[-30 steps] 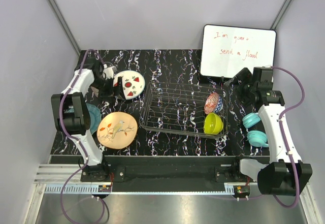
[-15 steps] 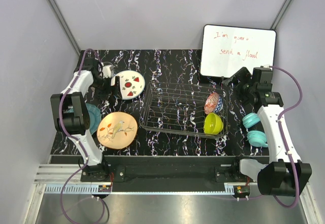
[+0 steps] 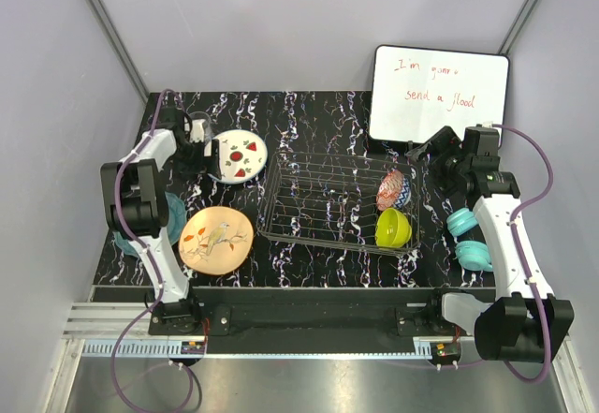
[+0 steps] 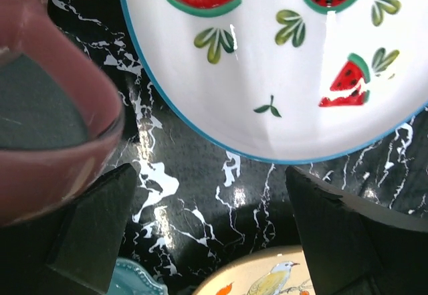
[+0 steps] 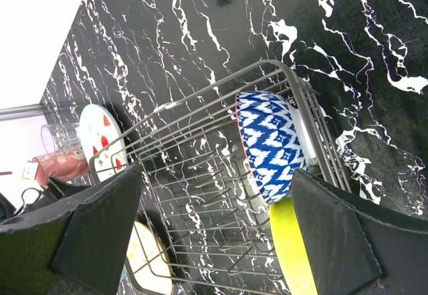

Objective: Load the mixed dishes into the dish rack

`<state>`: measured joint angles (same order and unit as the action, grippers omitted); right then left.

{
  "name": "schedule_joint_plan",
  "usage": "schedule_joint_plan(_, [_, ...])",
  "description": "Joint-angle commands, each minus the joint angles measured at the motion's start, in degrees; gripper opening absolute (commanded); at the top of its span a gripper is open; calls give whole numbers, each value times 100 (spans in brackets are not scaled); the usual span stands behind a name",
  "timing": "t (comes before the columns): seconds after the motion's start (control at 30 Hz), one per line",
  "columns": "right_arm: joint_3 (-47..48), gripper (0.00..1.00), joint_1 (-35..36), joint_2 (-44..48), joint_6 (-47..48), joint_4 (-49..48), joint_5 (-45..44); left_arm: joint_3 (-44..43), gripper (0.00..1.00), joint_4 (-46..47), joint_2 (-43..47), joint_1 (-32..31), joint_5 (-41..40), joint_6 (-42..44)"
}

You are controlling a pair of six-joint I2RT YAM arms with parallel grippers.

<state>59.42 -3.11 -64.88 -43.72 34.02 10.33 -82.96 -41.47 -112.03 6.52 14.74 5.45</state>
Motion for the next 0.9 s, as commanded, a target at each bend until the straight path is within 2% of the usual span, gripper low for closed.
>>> schedule_joint_plan(0.0, [43, 100, -14, 107, 101, -229, 145, -177, 99, 210, 14, 33, 63, -158])
schedule_joint_plan(0.3, [-44, 100, -14, -33, 110, -343, 250, 508, 99, 148, 901, -20, 1039, -826])
schedule_joint_plan(0.4, [-27, 100, -14, -86, 127, -387, 321, 867, 99, 472, 1095, -20, 882, -1230])
schedule_joint_plan(0.63, [87, 100, -14, -130, 224, -545, 426, 1325, 99, 1360, 1236, -72, -31, -2020])
schedule_joint_plan(0.87, [465, 100, -5, -472, 48, -1073, 734, 1475, 99, 1949, 1254, -336, -498, -2163])
